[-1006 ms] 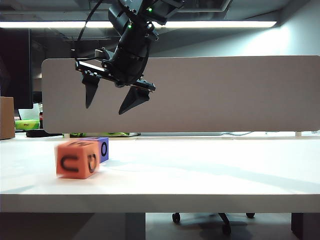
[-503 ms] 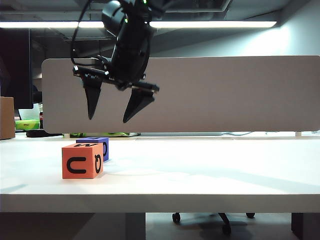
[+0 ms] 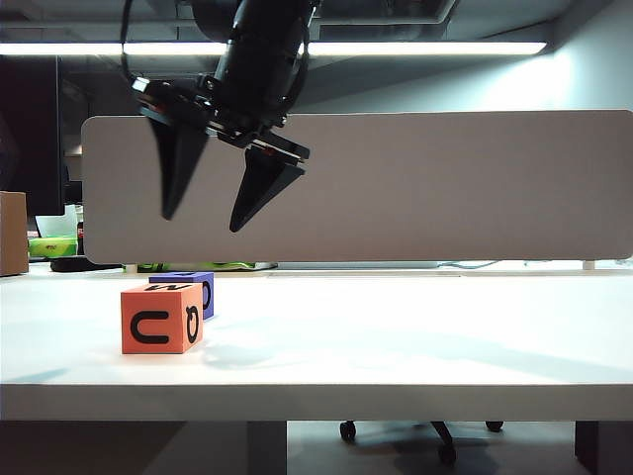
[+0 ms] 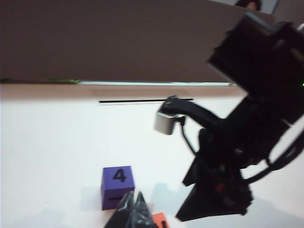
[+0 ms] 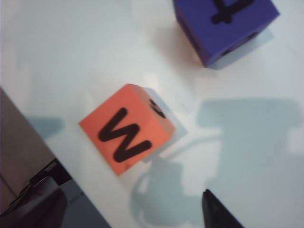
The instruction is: Stack the letter block on the right onto the letter block on the left.
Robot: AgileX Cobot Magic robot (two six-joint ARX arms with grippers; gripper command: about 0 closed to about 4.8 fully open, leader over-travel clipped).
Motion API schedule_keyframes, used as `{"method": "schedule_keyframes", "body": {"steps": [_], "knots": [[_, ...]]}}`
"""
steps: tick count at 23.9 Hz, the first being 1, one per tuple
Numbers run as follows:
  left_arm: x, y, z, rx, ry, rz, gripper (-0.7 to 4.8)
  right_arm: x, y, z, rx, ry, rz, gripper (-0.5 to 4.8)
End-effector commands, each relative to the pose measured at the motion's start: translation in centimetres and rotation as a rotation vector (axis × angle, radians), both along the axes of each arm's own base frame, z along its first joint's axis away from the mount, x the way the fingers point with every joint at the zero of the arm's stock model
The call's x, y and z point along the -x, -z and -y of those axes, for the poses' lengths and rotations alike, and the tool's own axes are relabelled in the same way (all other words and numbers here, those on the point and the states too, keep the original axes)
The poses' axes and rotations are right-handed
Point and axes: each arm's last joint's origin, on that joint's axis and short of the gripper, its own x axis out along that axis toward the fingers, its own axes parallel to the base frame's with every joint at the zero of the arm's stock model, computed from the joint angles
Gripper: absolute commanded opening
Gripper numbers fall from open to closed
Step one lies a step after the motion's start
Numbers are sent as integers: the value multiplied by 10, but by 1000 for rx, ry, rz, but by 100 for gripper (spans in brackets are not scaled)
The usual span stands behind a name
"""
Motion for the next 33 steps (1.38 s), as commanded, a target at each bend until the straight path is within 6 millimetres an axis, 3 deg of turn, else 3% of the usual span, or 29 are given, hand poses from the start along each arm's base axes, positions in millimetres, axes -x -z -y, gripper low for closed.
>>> {"method": "schedule_keyframes", "body": {"steps": [1, 7, 12, 23, 33], "knots": [[5, -6, 1, -8, 49, 49, -5, 1, -2, -3, -28, -18, 2, 415], [13, -10, 2, -10, 49, 100, -5, -6, 19, -10, -10, -30, -5, 428], [14, -10, 2, -9, 46, 103, -5, -10, 36, -14, -1, 67, -64, 432], [15, -10, 2, -8, 54, 102, -5, 0, 42, -37, -51, 127, -58, 432], [15, -10, 2, 1, 54, 98, -5, 1, 43, -37, 6, 170, -16, 432]]}}
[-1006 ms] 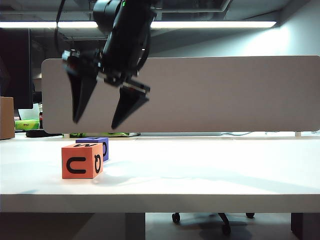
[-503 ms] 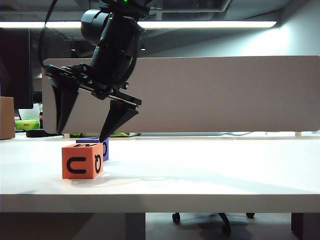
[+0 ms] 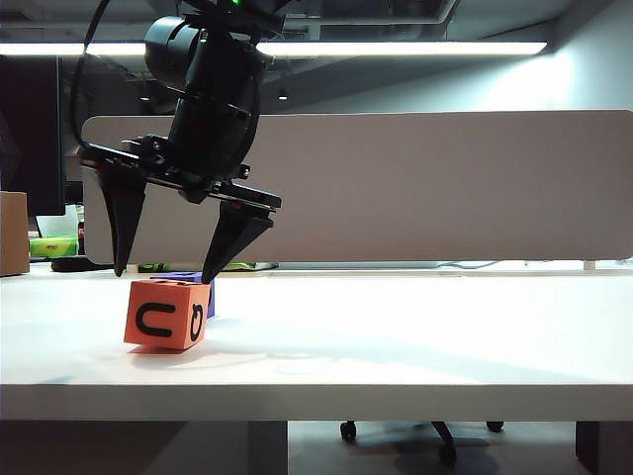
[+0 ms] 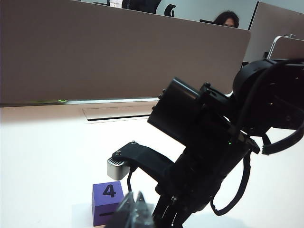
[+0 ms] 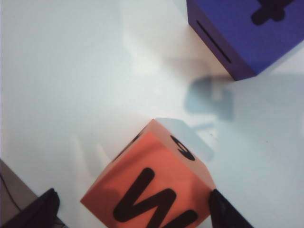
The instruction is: Stack the letter block on the right onto the letter block on the left.
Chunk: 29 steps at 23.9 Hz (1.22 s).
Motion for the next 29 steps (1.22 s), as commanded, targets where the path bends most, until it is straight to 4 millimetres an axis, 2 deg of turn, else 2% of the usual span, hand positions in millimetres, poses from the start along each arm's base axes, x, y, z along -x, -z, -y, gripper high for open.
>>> {"method": "schedule_keyframes", "body": {"steps": [1, 6, 7, 11, 19, 20, 21, 22, 23, 29], "knots": [[1, -3, 0, 0, 8, 20, -5, 1, -2, 1, 18, 10, 9, 432], [1, -3, 0, 0, 9, 20, -5, 1, 0, 3, 47, 18, 8, 424], [1, -3, 0, 0, 9, 20, -5, 1, 1, 3, 50, 18, 5, 378], [1, -3, 0, 0, 9, 20, -5, 1, 1, 3, 50, 16, 1, 249], [1, -3, 0, 0, 8, 20, -5, 2, 1, 4, 62, 13, -8, 238], [1, -3, 0, 0, 8, 20, -5, 3, 1, 4, 67, 13, -12, 251], [1, -3, 0, 0, 8, 20, -5, 3, 1, 5, 74, 15, -13, 285], [1, -3, 0, 0, 8, 20, -5, 4, 2, 7, 106, 23, -9, 420], [1, -3, 0, 0, 8, 20, -5, 5, 3, 8, 128, 28, -9, 468], [1, -3, 0, 0, 8, 20, -5, 7, 2, 12, 192, 42, -3, 479]]}}
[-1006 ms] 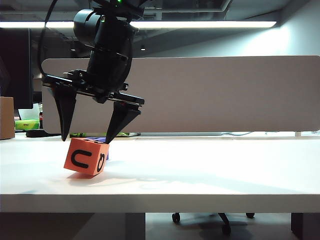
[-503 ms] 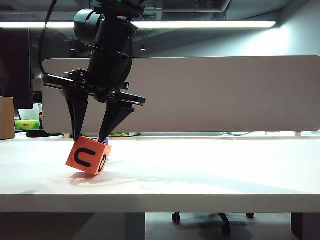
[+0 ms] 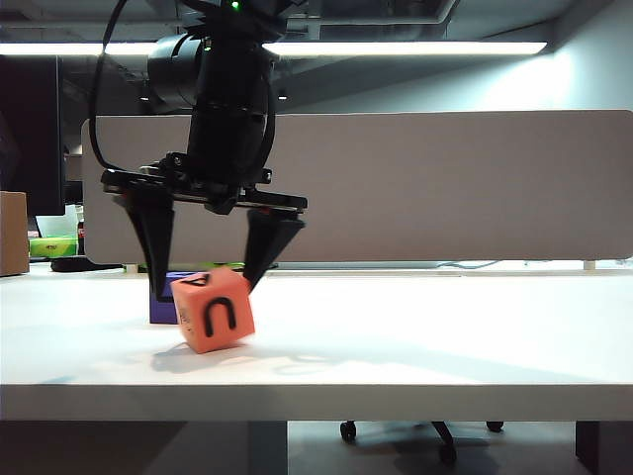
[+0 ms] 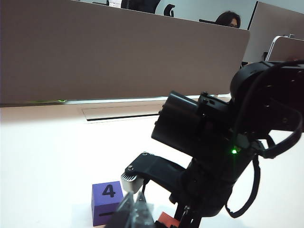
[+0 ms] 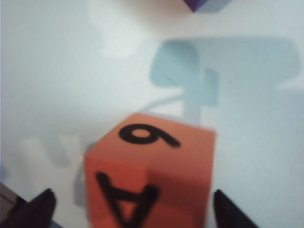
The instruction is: Stack the letter block on the right onto the letter block on the left.
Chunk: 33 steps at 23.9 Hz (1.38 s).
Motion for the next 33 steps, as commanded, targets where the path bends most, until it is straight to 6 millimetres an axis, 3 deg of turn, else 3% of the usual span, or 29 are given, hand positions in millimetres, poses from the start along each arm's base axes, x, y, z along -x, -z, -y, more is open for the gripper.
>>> {"method": "schedule_keyframes", "body": {"steps": [1, 7, 11, 16, 20, 33], "knots": [[1, -3, 0, -1, 8, 20, -5, 1, -4, 2, 29, 8, 24, 479], [1, -3, 0, 19, 10, 9, -5, 0, -4, 3, 55, -2, 56, 476], [1, -3, 0, 19, 10, 9, -5, -2, -4, 4, 53, -3, 61, 367], [1, -3, 0, 19, 10, 9, -5, -4, -5, 2, 18, -5, 70, 367], [1, -3, 0, 19, 10, 9, -5, -4, -5, 1, 9, -7, 70, 295], [1, -3, 0, 19, 10, 9, -5, -4, -5, 1, -6, -14, 60, 255]]}}
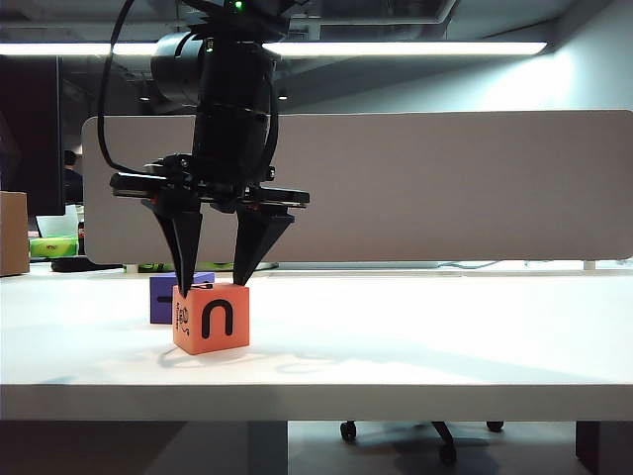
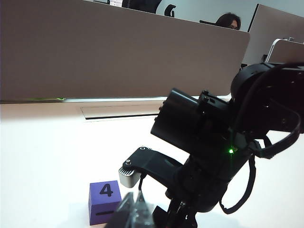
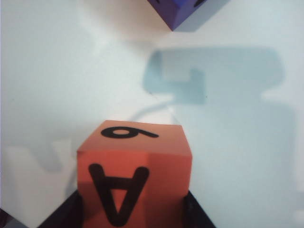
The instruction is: Stack the letter block on the right onto the letter block on the left.
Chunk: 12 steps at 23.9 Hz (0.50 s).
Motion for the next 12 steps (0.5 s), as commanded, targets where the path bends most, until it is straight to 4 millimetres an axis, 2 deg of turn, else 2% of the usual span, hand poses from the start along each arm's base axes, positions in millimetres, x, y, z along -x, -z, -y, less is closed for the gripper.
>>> {"method": "schedule_keyframes", "body": {"steps": [1, 12], "knots": [[1, -3, 0, -1, 9, 20, -5, 0, -4, -1, -15, -2, 11, 255], [1, -3, 0, -1, 9, 20, -5, 2, -14, 2, -22, -19, 26, 251]]}}
